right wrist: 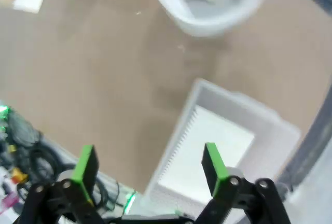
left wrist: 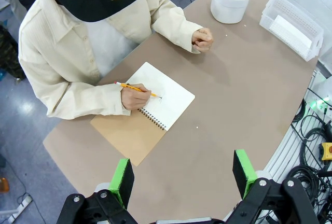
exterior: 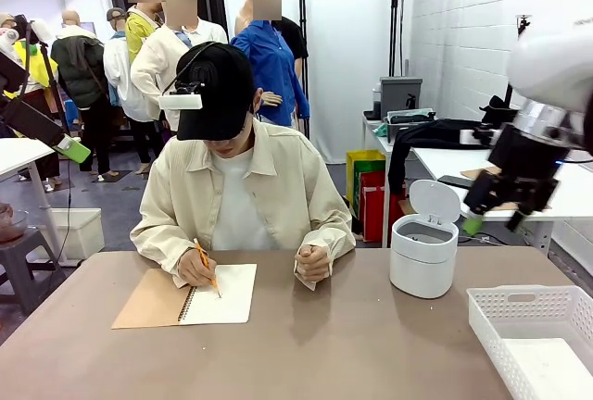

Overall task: Sort the paper based on its condition.
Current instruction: If a person hands you a paper, place it in the Organizing basket , and if it's crumpled, put it in the Trash can.

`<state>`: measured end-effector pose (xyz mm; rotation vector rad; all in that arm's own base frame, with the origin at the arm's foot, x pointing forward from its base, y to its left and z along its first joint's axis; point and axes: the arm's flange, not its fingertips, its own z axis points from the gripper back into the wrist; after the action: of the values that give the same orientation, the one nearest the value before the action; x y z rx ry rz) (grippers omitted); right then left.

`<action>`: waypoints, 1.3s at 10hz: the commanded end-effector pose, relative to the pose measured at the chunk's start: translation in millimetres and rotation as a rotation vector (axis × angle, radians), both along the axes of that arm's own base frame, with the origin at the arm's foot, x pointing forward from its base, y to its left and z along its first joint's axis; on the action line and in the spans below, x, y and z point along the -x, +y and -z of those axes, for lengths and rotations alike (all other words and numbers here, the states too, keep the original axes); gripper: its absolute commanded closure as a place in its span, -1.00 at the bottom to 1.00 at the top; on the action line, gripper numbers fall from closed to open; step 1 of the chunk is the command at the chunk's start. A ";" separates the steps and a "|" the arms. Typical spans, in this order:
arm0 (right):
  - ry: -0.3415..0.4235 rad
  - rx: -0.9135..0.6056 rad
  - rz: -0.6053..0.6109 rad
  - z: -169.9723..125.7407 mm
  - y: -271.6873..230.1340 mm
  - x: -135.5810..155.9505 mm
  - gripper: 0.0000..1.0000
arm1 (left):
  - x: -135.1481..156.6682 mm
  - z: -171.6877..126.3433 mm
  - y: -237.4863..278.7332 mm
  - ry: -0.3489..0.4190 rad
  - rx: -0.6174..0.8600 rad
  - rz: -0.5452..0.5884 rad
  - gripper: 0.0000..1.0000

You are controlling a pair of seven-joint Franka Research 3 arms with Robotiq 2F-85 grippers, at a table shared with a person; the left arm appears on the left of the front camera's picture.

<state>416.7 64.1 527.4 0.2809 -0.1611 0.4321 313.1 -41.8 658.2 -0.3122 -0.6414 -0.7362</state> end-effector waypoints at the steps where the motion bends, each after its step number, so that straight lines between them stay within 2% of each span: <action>1: -0.081 -0.066 -0.167 -5.8 30.2 -24.9 -1.00 | 0.4 -0.5 0.5 -0.003 0.003 -0.002 -1.00; 4: -0.171 -0.122 -0.382 -29.0 101.1 -51.9 -1.00 | 0.4 -0.5 0.5 -0.003 0.003 -0.002 -1.00; 7: -0.228 -0.176 -0.517 -51.6 148.4 -75.7 -1.00 | 0.4 -0.5 0.5 -0.003 0.003 -0.002 -1.00; 10: -0.355 -0.188 -0.571 -77.0 174.5 -79.3 -1.00 | 0.4 -0.5 0.5 -0.003 0.003 -0.002 -1.00; 12: -0.398 -0.226 -0.558 -92.4 184.4 -71.5 -1.00 | 0.4 -0.5 0.5 -0.003 0.003 -0.002 -1.00; 13: -0.392 -0.244 -0.555 -98.9 187.5 -63.7 -1.00 | 0.4 -0.5 0.5 -0.003 0.003 -0.002 -1.00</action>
<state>485.5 253.7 628.1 0.4439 -0.4985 1.0207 313.2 -41.9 658.2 -0.3121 -0.6412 -0.7362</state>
